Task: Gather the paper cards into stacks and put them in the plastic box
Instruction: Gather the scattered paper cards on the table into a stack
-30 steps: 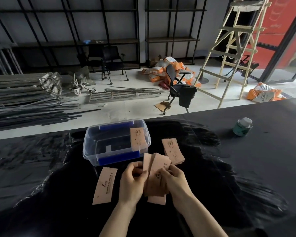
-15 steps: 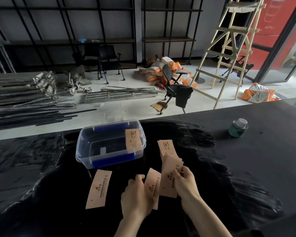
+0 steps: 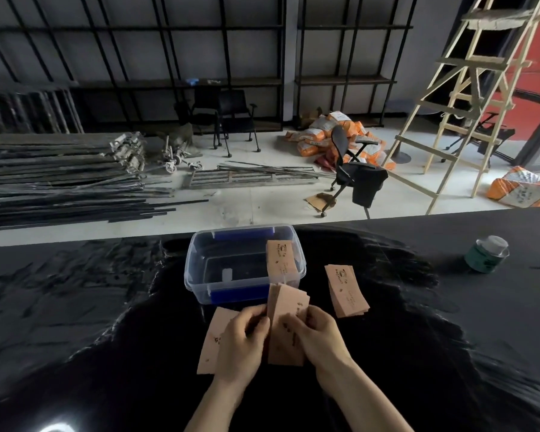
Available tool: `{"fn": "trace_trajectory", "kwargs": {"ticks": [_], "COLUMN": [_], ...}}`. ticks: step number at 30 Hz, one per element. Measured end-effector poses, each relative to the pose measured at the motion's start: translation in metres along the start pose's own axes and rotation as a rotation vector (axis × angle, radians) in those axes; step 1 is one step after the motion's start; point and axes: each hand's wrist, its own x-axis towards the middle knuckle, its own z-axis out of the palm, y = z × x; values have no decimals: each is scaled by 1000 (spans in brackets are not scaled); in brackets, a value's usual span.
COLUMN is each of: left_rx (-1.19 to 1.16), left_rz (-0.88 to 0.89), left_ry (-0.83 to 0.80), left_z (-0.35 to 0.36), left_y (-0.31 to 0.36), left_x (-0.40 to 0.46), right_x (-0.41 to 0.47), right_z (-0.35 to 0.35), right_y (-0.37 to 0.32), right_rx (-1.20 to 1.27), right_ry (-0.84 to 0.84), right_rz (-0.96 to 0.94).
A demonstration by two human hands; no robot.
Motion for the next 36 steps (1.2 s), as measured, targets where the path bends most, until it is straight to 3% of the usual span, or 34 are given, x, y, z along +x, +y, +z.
{"fn": "trace_trajectory", "kwargs": {"ticks": [4, 6, 8, 12, 17, 19, 28, 32, 36], "left_rx": [425, 725, 858, 691, 33, -74, -208, -26, 3], "left_rz": [39, -44, -79, -119, -311, -330, -381, -261, -223], "left_ry": [232, 244, 213, 154, 150, 125, 29, -89, -198], "left_z": [-9, -12, -10, -6, -11, -7, 14, 28, 45], "left_y": [-20, -27, -27, -19, -11, -11, -12, -11, 1], "left_x": [3, 1, -2, 2, 11, 12, 4, 2, 5], "right_x": [5, 10, 11, 11, 15, 15, 15, 10, 1], "right_z": [-13, -14, -13, -9, 8, 17, 16, -4, -42], "right_y": [2, 5, 7, 11, 15, 16, 27, 27, 20], "right_rx": [-27, -55, -66, -117, -115, -92, -21, -25, -86], "right_ry": [59, 55, 51, 49, 17, 12, 88, 71, 29], "right_rz": [43, 87, 111, 115, 124, 145, 162, 188, 115]}}
